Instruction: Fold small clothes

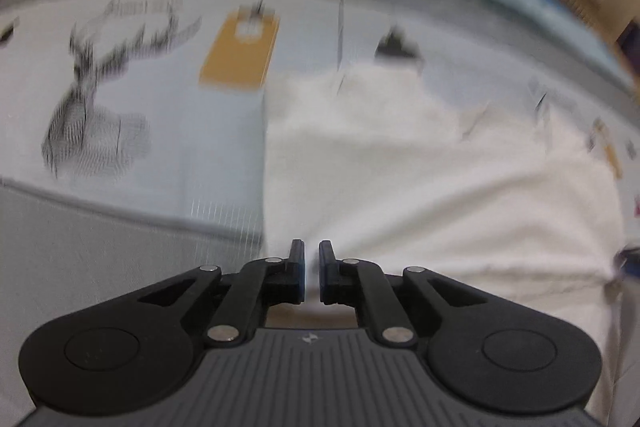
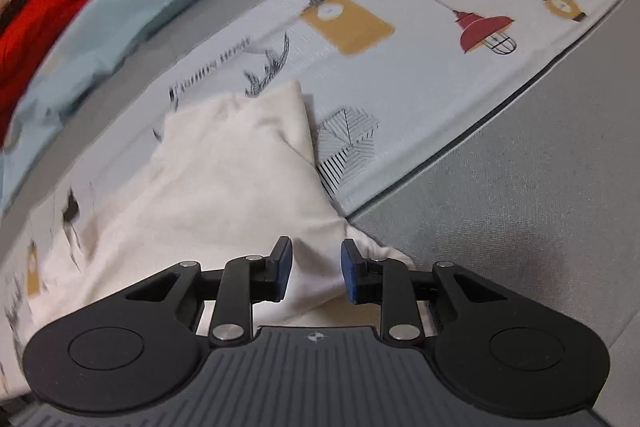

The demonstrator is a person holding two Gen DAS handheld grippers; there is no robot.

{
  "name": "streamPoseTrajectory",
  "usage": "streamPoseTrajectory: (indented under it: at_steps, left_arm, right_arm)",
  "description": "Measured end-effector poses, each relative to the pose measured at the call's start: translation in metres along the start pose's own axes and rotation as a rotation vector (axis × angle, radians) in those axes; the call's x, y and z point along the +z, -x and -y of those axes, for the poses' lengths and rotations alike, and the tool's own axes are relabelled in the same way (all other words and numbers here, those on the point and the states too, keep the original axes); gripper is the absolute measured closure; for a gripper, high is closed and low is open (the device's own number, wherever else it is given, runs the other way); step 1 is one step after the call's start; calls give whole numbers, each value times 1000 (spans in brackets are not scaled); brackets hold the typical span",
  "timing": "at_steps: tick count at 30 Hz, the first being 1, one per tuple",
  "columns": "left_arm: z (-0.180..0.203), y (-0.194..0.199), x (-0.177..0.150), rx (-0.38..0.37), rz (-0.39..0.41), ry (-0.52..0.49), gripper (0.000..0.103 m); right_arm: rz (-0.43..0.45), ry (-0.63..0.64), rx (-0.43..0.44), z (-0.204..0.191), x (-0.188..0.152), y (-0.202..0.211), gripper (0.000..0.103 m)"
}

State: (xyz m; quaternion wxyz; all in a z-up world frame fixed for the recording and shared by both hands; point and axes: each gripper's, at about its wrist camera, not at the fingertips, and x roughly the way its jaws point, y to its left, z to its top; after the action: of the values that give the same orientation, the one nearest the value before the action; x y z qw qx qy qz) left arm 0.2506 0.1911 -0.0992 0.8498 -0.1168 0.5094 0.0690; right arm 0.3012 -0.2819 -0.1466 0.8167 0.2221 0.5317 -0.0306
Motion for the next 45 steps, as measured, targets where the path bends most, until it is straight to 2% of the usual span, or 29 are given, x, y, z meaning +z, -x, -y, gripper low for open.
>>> streamPoseTrajectory:
  at_steps: [1, 3, 5, 7, 10, 12, 16, 18, 21, 24, 26, 28, 30, 33, 36, 39, 43, 45]
  left_arm:
    - [-1, -2, -3, 13, 2, 3, 93]
    - [-2, -17, -12, 53, -102, -15, 91]
    - [2, -1, -19, 74, -104, -33, 90]
    - [2, 31, -23, 86, -44, -40, 90]
    - [4, 81, -31, 43, 67, -89, 89]
    - [3, 115, -39, 23, 122, -81, 89]
    - [-3, 167, -75, -39, 170, -79, 86]
    - [-6, 180, -102, -80, 158, -76, 78]
    - [-14, 172, -152, -138, 86, -75, 78]
    - [-18, 151, -191, -97, -63, -51, 81]
    - [-21, 148, -204, -112, -76, -42, 81]
    - [-25, 143, -211, -87, -105, -31, 81]
    - [-31, 136, -217, -60, -131, -4, 81]
    - [-38, 129, -224, -55, -158, 18, 81]
    - [-46, 125, -227, -40, -187, 32, 81]
    - [-51, 122, -232, -24, -210, 42, 81]
    - [-60, 122, -235, 1, -227, 72, 81]
    - [-63, 122, -235, -11, -236, 93, 81]
  right_arm:
    - [-11, -14, 21, 5, -2, 2, 76]
    - [-12, -28, 36, 11, -6, 21, 75]
    - [33, -14, 66, 14, -12, 51, 73]
    - [83, 36, 101, 17, -15, 88, 73]
    - [185, 116, 130, 30, -25, 145, 73]
    - [233, 175, 144, 39, -37, 176, 73]
    - [254, 265, 176, 66, -80, 214, 73]
    - [218, 274, 171, 83, -104, 215, 73]
    - [133, 216, 146, 107, -131, 204, 73]
    - [105, 233, 135, 119, -150, 194, 73]
    - [79, 239, 83, 128, -161, 184, 73]
    - [26, 207, 75, 138, -166, 175, 73]
    - [20, 200, 86, 143, -170, 170, 73]
    - [-18, 181, 27, 152, -184, 151, 73]
    - [-68, 172, 15, 150, -195, 139, 73]
    - [-81, 237, -34, 143, -202, 136, 73]
    - [-93, 182, -47, 154, -201, 136, 73]
    - [-97, 184, -48, 154, -202, 136, 72]
